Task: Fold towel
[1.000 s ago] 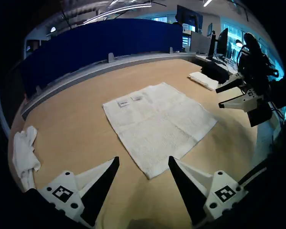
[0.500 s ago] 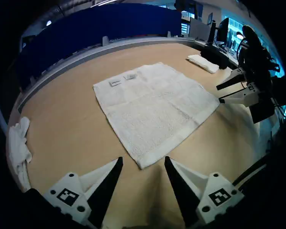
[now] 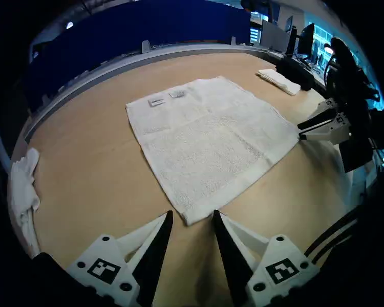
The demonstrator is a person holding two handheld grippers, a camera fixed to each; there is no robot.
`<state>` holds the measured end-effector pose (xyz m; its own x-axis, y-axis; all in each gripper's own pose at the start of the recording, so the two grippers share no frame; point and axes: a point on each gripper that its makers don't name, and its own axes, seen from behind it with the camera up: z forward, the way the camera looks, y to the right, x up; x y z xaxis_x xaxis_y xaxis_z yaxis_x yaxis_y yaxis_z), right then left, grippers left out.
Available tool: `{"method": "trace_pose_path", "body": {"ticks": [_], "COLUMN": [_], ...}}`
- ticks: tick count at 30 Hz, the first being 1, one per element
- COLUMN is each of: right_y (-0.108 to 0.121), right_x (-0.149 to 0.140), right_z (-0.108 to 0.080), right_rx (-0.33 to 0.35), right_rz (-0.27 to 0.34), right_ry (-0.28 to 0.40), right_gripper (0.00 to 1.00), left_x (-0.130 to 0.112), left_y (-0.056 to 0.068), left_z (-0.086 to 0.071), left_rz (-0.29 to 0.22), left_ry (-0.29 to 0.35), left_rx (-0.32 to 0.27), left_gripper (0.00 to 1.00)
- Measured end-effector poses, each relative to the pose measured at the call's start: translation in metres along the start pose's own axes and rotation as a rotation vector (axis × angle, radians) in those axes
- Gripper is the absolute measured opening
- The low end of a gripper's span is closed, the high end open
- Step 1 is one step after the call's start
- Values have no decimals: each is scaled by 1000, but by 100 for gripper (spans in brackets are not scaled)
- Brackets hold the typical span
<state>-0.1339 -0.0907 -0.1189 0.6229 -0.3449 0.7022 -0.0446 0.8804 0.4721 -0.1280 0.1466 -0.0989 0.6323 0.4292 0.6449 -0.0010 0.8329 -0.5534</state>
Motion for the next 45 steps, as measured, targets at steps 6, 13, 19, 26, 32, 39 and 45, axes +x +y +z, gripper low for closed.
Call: {"method": "trace_pose_path", "body": {"ticks": [6, 13, 19, 26, 32, 39, 45], "right_y": [0, -1, -2, -5, -5, -5, -5], "right_x": [1, 0, -1, -2, 0, 3, 8], "right_z": [0, -1, -2, -3, -3, -5, -6], "right_rx": [-6, -13, -12, 1, 1, 4, 9], "right_rz": [-5, -32, -22, -27, -20, -23, -26], "right_ry": [2, 4, -4, -12, -7, -5, 7], "right_gripper": [32, 27, 25, 20, 14, 10, 9], "left_x": [-1, 0, 1, 0, 1, 2, 7], "left_y": [-1, 2, 3, -1, -1, 0, 0], "left_z": [0, 1, 3, 3, 3, 3, 1], "left_rz": [-4, 9, 10, -10, -7, -10, -14], "left_ry": [-1, -3, -4, -5, -5, -6, -1], "left_rx": [7, 8, 15, 26, 28, 27, 29], "left_gripper": [52, 35, 21, 12, 11, 10, 10]}}
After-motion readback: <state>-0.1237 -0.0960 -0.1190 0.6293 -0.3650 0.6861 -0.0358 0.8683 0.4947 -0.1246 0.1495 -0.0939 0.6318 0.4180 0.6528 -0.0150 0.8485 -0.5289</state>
